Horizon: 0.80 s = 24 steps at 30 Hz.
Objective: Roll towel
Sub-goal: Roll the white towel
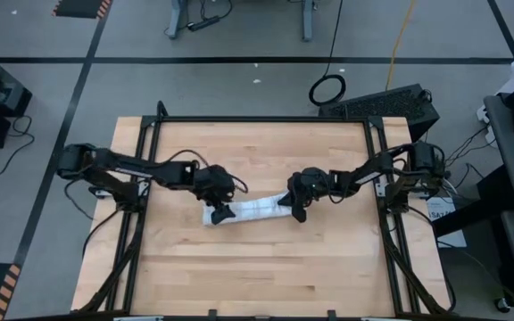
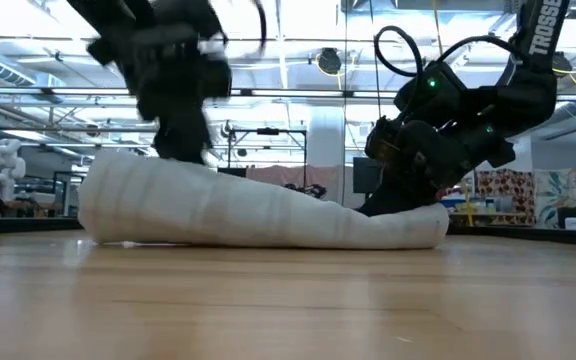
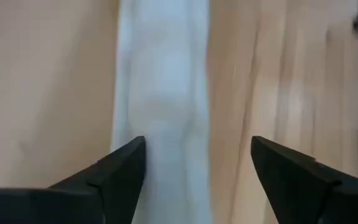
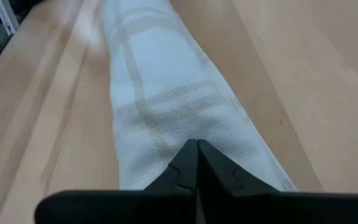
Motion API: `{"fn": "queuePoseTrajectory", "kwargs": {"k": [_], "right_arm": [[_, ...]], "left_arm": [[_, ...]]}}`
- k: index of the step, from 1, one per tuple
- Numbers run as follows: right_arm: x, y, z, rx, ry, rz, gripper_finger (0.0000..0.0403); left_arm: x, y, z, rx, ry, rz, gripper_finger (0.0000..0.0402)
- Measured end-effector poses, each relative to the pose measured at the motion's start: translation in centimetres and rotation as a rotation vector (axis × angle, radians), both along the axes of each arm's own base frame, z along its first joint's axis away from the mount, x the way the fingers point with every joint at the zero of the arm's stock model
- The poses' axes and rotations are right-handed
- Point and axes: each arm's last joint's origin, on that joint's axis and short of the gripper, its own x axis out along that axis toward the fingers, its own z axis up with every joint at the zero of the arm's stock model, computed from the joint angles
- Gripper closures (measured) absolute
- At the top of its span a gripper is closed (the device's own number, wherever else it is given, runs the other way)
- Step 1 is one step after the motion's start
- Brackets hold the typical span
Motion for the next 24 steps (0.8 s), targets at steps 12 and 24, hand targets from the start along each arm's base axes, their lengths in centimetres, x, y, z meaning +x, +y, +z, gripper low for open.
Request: {"fn": "queuePoseTrajectory", "kwargs": {"k": [12,24], "right_arm": [[0.0,0.1,0.0,0.047,0.006,-0.002,0.0402],[-0.2,0.8,-0.2,0.031,0.037,0.04,0.0403]], "left_arm": [[2.1,-7.4,0.3,0.544,-0.338,-0.047,0.0227],[1.5,-5.5,-5.8,0.567,-0.095,0.041,0.0394]]}}
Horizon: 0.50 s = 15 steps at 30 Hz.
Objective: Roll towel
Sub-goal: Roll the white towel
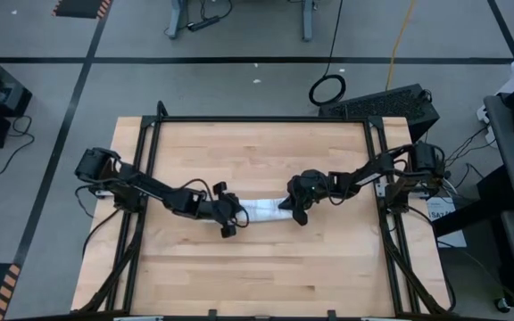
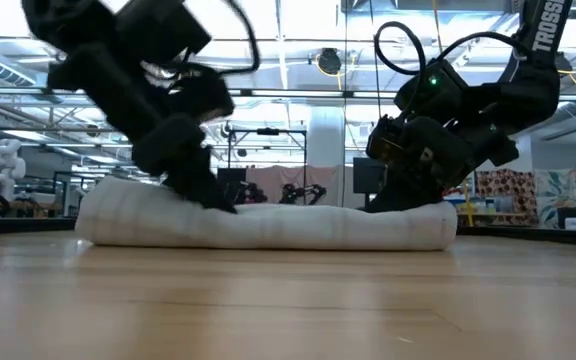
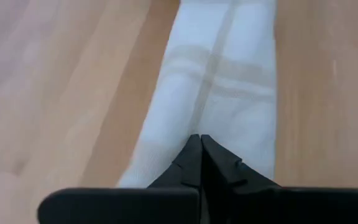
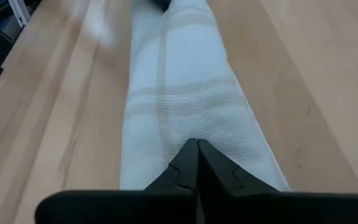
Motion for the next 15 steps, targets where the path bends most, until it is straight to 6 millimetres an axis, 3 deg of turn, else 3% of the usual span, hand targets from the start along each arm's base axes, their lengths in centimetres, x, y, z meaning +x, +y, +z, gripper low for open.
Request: {"fn": "queuePoseTrajectory", "kwargs": {"k": [7,15], "right_arm": [[0.1,1.1,0.0,-0.035,0.0,0.018,0.0403],[0.0,1.8,-0.1,-0.054,0.0,0.027,0.0403]], "left_arm": [[-2.3,-0.3,-1.8,-0.132,-0.075,0.003,0.0398],[-4.1,-1.4,2.2,-0.118,-0.148,-0.037,0.04]]}}
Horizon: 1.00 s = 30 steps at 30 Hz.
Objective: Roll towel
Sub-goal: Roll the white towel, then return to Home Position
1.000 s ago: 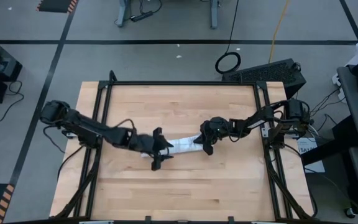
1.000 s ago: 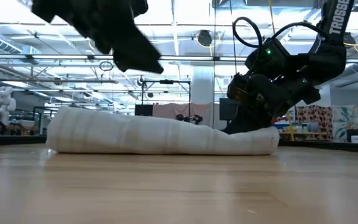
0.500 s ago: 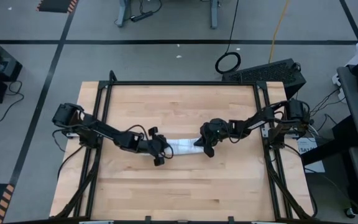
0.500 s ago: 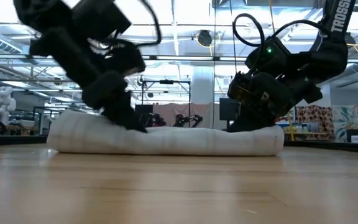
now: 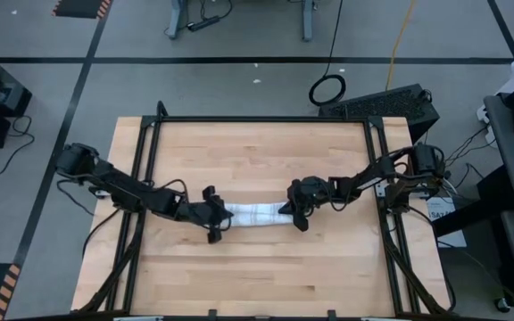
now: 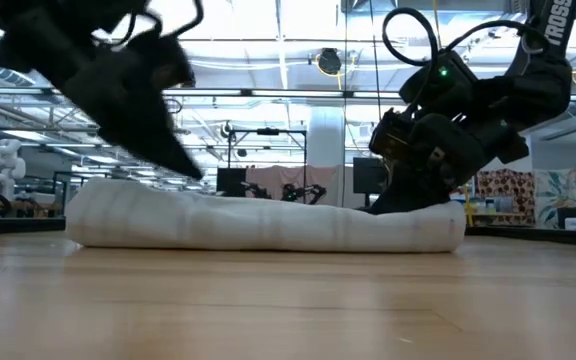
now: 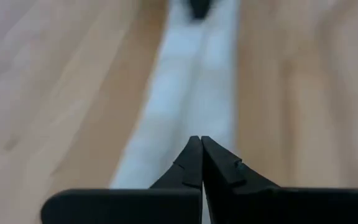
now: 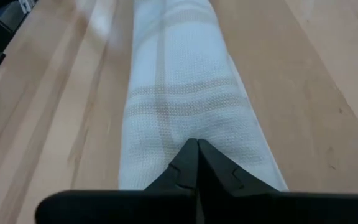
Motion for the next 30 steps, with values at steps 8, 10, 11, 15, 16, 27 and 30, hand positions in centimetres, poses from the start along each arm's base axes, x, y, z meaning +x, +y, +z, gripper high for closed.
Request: {"fn": "queuePoseTrajectory", "kwargs": {"k": [8,10,11,15,16,27,30], "right_arm": [[0.2,0.8,0.2,0.001,-0.039,0.032,0.0403],[0.2,1.0,0.2,0.001,-0.042,0.039,0.0403],[0.2,1.1,0.3,0.002,-0.044,0.044,0.0403],[0.1,1.6,1.1,0.002,-0.071,0.07,0.0403],[0.0,1.7,1.4,0.001,-0.08,0.079,0.0403],[-1.4,1.7,8.6,-0.129,-0.338,0.141,0.0403],[-2.7,1.4,10.9,-0.253,-0.387,0.11,0.0403]], "left_arm": [[-3.8,0.2,-4.3,-0.08,0.026,0.111,0.0401],[-4.7,0.1,-4.8,-0.113,-0.041,0.112,0.0401],[-5.0,0.0,-4.8,-0.124,-0.073,0.098,0.0401],[-5.3,-0.6,-3.7,-0.144,-0.166,0.033,0.0401],[-5.4,-0.6,-3.3,-0.151,-0.186,0.026,0.0401],[-4.4,0.5,3.5,0.049,-0.474,-0.06,0.0401],[-4.1,1.4,5.3,0.169,-0.527,-0.059,0.0401]]}}
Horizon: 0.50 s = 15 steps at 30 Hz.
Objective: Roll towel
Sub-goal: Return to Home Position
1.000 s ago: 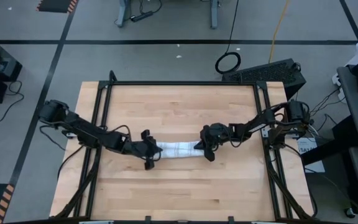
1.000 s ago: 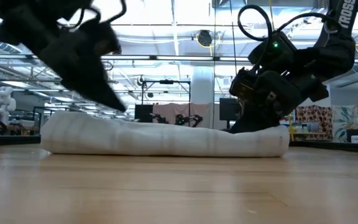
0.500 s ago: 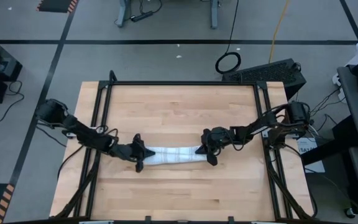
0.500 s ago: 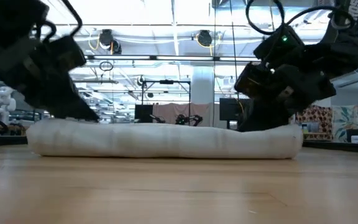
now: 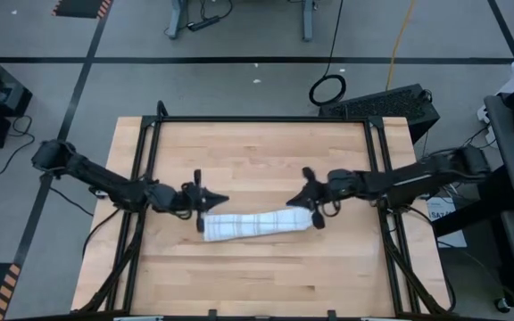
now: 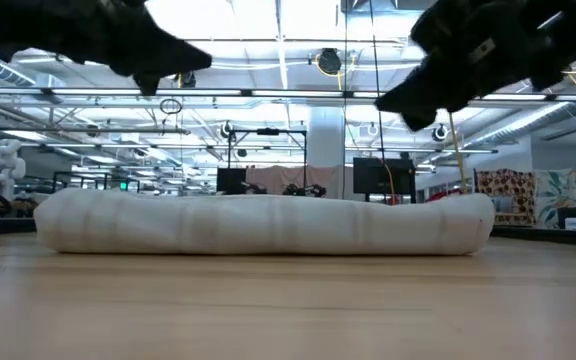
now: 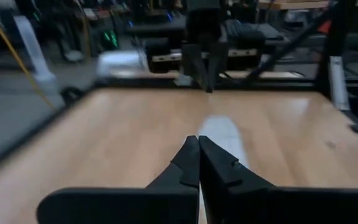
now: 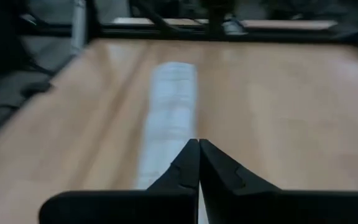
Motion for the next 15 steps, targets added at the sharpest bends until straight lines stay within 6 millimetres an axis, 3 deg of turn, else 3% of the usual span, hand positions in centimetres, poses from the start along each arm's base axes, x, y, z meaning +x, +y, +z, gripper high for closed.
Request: {"fn": "queuePoseTrajectory", "kwargs": {"k": [5,10,15], "right_arm": [[-3.4,-0.7,2.8,-0.192,-0.006,-0.127,0.0403],[-6.6,-0.9,4.5,-0.281,-0.013,-0.159,0.0403],[-9.0,-1.0,3.6,-0.288,-0.018,-0.157,0.0403]], "left_arm": [[-0.5,1.7,1.0,0.105,-0.039,0.057,0.0401],[-1.6,3.2,-0.4,0.103,-0.022,0.091,0.0401],[-2.7,4.1,-2.5,0.058,0.002,0.079,0.0401]]}}
